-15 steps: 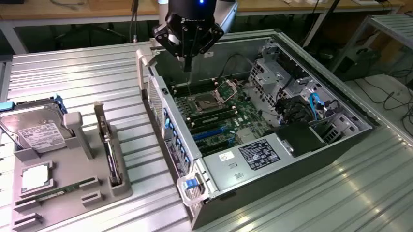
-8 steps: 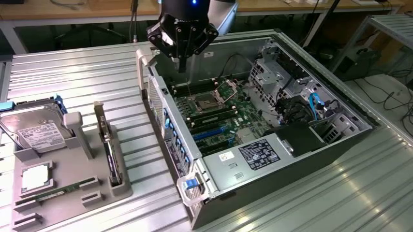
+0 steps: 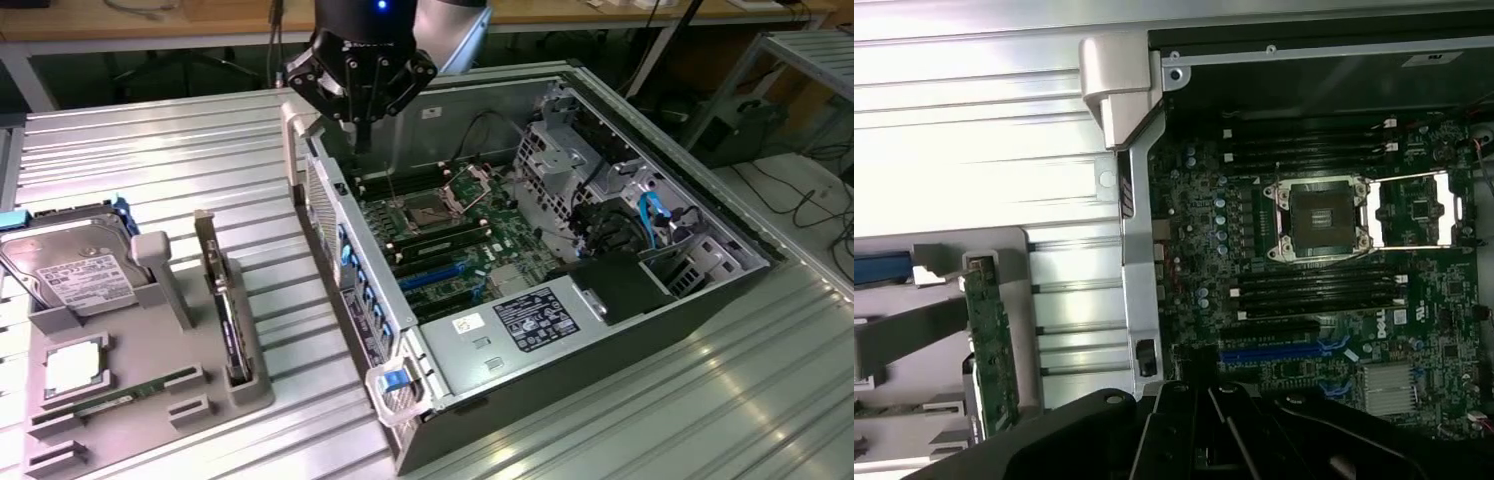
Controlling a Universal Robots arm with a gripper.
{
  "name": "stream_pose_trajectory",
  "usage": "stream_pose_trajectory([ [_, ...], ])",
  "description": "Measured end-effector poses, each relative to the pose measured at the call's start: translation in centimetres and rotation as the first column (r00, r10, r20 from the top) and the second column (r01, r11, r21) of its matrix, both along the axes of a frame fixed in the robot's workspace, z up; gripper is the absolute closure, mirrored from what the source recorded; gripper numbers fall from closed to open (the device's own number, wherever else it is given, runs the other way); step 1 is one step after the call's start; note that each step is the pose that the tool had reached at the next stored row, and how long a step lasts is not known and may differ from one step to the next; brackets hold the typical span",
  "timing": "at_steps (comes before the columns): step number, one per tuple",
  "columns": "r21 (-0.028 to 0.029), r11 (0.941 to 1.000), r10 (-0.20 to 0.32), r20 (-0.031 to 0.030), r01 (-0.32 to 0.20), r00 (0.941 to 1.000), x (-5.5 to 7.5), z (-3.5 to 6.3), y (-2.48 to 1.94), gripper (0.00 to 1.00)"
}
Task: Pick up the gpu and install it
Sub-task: 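Reach for the gpu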
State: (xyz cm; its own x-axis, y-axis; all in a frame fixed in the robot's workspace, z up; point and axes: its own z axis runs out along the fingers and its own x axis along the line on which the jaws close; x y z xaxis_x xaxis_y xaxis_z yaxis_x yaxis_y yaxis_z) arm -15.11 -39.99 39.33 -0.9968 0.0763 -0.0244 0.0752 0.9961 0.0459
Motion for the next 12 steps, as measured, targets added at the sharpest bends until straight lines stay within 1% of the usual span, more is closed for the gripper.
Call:
stream_pose_trajectory([
  [6, 0.0003, 1.0, 0.0, 0.0, 0.0, 1.0, -1.2, 0.0, -0.04, 0.89],
  [12, 0.0005, 1.0, 0.0, 0.0, 0.0, 1.0, -1.9, 0.0, -0.08, 0.89],
])
